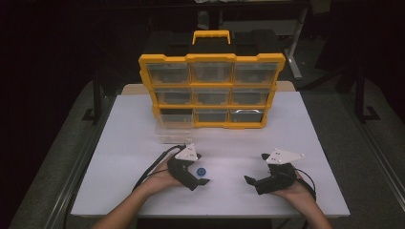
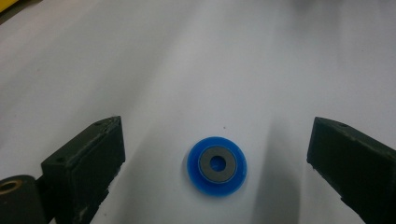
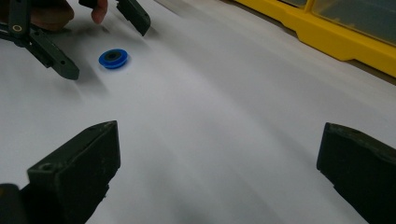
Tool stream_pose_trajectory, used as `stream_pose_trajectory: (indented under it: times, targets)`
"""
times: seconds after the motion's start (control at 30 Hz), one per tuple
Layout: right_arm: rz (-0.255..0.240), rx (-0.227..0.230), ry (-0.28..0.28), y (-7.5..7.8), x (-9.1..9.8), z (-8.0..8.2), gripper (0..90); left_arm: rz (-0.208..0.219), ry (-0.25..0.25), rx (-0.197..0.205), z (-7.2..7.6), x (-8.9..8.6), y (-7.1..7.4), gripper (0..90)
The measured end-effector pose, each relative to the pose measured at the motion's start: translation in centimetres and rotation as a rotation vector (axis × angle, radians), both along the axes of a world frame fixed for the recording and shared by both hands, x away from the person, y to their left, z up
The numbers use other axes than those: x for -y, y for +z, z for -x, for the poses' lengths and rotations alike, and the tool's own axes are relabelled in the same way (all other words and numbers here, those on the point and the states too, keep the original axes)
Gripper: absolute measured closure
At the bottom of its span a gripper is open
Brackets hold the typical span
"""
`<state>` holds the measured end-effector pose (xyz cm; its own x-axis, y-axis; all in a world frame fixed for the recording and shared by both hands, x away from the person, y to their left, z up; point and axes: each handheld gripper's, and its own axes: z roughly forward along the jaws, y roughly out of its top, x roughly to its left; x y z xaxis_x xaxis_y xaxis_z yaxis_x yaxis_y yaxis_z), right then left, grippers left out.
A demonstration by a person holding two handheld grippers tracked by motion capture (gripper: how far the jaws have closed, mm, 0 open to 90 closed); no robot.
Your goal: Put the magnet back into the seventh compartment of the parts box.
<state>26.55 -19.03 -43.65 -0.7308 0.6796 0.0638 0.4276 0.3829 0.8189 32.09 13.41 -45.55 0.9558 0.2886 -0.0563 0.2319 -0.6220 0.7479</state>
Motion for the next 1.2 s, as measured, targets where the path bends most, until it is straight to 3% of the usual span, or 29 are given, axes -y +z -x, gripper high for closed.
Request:
stream_pose_trajectory:
  times: [0.57, 0.77, 0.87, 1.2]
  targets:
    - [0.001, 0.003, -0.001, 0.01, 0.01, 0.03, 0.0, -0.016, -0.01, 0.009, 0.14, -0.24, 0.32, 26.3]
    - [0.001, 0.002, -0.001, 0.01, 0.02, 0.01, 0.0, 0.009, -0.002, 0.003, 0.3, -0.19, 0.3, 32.8]
    - [0.0, 0.002, 0.001, 0.01, 0.0, 0.04, 0.0, -0.009, -0.02, 0.013, 0.3, -0.26, 0.38, 36.5]
    - [0.0, 0.003, 0.002, 0.02, -0.02, 0.04, 0.0, 0.001, -0.023, 0.0, 0.5, -0.17, 0.3, 45.5]
